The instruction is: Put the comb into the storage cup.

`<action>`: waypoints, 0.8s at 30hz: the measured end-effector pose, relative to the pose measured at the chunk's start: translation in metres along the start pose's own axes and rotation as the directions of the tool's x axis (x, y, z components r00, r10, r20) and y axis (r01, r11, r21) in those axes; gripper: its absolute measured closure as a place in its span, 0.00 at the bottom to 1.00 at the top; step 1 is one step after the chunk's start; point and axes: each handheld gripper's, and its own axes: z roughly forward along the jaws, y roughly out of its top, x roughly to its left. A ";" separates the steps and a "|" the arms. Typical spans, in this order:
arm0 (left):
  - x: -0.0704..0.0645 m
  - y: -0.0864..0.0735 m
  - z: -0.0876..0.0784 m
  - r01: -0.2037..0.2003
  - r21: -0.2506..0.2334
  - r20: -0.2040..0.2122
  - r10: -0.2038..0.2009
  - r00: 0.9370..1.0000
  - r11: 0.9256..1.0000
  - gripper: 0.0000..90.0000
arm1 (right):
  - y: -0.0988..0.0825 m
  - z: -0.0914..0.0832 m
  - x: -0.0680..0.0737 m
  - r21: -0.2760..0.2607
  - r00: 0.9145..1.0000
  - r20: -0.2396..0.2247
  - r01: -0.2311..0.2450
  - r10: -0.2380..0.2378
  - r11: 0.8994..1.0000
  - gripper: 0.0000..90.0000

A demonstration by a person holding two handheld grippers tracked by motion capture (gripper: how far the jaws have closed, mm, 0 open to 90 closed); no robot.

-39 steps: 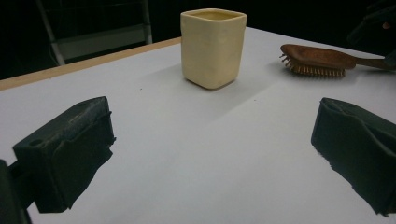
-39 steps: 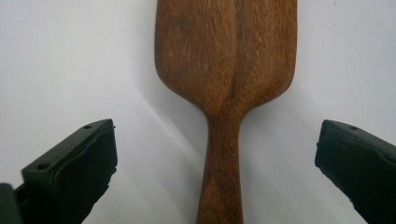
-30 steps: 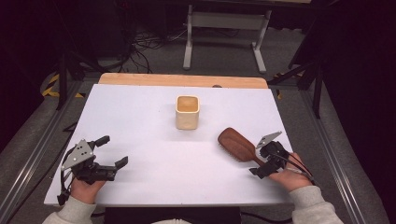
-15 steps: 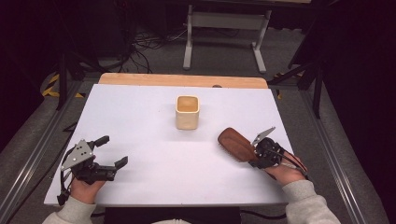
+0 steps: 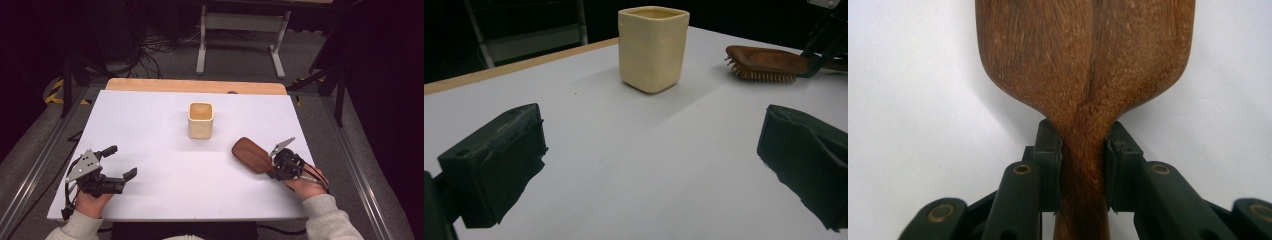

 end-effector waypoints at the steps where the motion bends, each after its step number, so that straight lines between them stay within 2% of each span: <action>1: 0.000 0.000 0.000 0.001 0.000 0.001 -0.001 1.000 1.000 0.00 | 0.000 0.000 0.000 -0.002 1.000 0.004 0.002 -0.002 1.000 0.81; 11: 0.001 0.000 -0.001 0.009 0.008 0.031 -0.010 0.999 1.000 0.00 | -0.001 -0.006 0.006 -0.041 0.998 0.043 0.046 -0.044 0.998 0.81; 15: 0.000 -0.001 -0.002 -0.005 -0.001 0.040 0.005 0.999 1.000 0.00 | 0.001 -0.015 0.009 -0.090 0.997 0.049 0.062 -0.058 0.994 0.81; 16: -0.001 0.000 -0.003 -0.015 -0.001 0.038 0.015 0.999 1.000 0.01 | 0.001 -0.018 0.010 -0.103 0.996 0.056 0.070 -0.065 0.992 0.81; 20: -0.001 -0.001 -0.003 -0.011 -0.007 0.050 0.011 0.999 1.000 0.01 | 0.002 -0.026 0.012 -0.166 0.996 0.056 0.078 -0.070 0.983 0.81; 22: -0.001 -0.001 -0.003 -0.011 -0.008 0.054 0.011 0.998 1.000 0.01 | 0.003 -0.030 0.016 -0.200 0.995 0.067 0.090 -0.078 0.976 0.81; 23: -0.001 -0.001 -0.003 -0.007 -0.012 0.054 0.008 0.999 1.000 0.00 | 0.004 -0.034 0.020 -0.241 0.994 0.068 0.101 -0.087 0.965 0.81; 24: -0.001 0.000 -0.003 -0.007 -0.010 0.059 0.007 0.998 1.000 0.00 | 0.004 -0.034 0.020 -0.241 0.994 0.068 0.101 -0.087 0.965 0.81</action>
